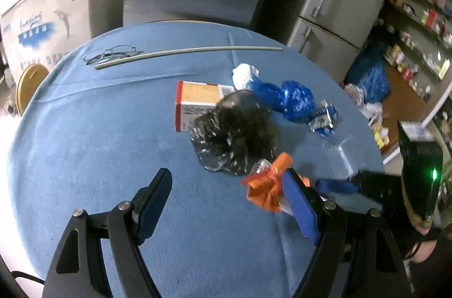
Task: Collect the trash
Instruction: 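Return both tools to the table and grasp the white medicine box with the right tool, then grasp the orange-wrapped item with the left tool while the right tool holds the white box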
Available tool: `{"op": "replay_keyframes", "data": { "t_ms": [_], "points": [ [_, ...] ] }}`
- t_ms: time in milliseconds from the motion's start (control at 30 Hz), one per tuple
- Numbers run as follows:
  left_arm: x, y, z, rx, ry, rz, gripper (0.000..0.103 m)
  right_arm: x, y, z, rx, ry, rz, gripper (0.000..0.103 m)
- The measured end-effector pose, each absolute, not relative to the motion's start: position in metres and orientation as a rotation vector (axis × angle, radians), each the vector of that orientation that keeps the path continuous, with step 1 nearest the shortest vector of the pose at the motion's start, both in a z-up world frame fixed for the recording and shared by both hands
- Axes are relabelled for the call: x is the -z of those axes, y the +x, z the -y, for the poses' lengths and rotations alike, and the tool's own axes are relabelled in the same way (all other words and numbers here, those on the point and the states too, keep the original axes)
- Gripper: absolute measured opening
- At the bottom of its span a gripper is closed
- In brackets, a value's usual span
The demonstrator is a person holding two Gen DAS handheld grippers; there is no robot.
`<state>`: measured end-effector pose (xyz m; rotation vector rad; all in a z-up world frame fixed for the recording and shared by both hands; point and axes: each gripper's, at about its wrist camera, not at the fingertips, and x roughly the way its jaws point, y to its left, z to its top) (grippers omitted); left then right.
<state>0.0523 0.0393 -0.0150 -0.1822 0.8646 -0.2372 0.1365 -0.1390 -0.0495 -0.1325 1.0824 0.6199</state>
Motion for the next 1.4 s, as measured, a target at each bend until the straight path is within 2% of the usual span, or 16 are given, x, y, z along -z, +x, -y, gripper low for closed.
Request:
{"op": "replay_keyframes", "data": {
  "t_ms": [133, 200, 233, 400, 700, 933, 967, 1033, 1067, 1133, 1400],
  "points": [
    [0.022, 0.052, -0.051, 0.202, -0.215, -0.887, 0.080, 0.060, 0.130, 0.127, -0.638, -0.207, -1.089, 0.065],
    [0.026, 0.052, -0.053, 0.193, -0.215, -0.902, 0.080, 0.060, 0.127, 0.127, -0.633, -0.214, -1.079, 0.051],
    [0.027, 0.052, -0.053, 0.192, -0.211, -0.907, 0.080, 0.058, 0.126, 0.129, -0.632, -0.208, -1.078, 0.050],
    [0.022, 0.056, -0.031, 0.278, -0.150, -0.899, 0.081, 0.057, 0.112, 0.142, -0.612, -0.150, -1.081, 0.049],
    [0.036, 0.066, 0.048, 0.565, 0.143, -0.938, 0.082, 0.057, 0.096, 0.163, -0.591, -0.094, -1.077, 0.049],
    [0.042, 0.065, 0.060, 0.694, 0.218, -0.963, 0.082, 0.056, 0.089, 0.170, -0.605, -0.080, -1.061, 0.049],
    [0.044, 0.068, 0.063, 0.699, 0.222, -0.972, 0.080, 0.056, 0.088, 0.170, -0.605, -0.079, -1.060, 0.049],
    [0.053, 0.071, 0.067, 0.702, 0.256, -1.011, 0.051, 0.056, 0.087, 0.171, -0.606, -0.076, -1.060, 0.049],
    [0.059, 0.073, 0.069, 0.692, 0.274, -1.031, 0.031, 0.056, 0.089, 0.169, -0.604, -0.079, -1.061, 0.049],
    [0.060, 0.077, 0.064, 0.679, 0.233, -1.029, 0.026, 0.056, 0.088, 0.169, -0.603, -0.079, -1.059, 0.049],
    [0.057, 0.066, 0.024, 0.523, 0.138, -1.020, 0.025, 0.055, 0.088, 0.170, -0.599, -0.067, -1.069, 0.049]
  ]
}}
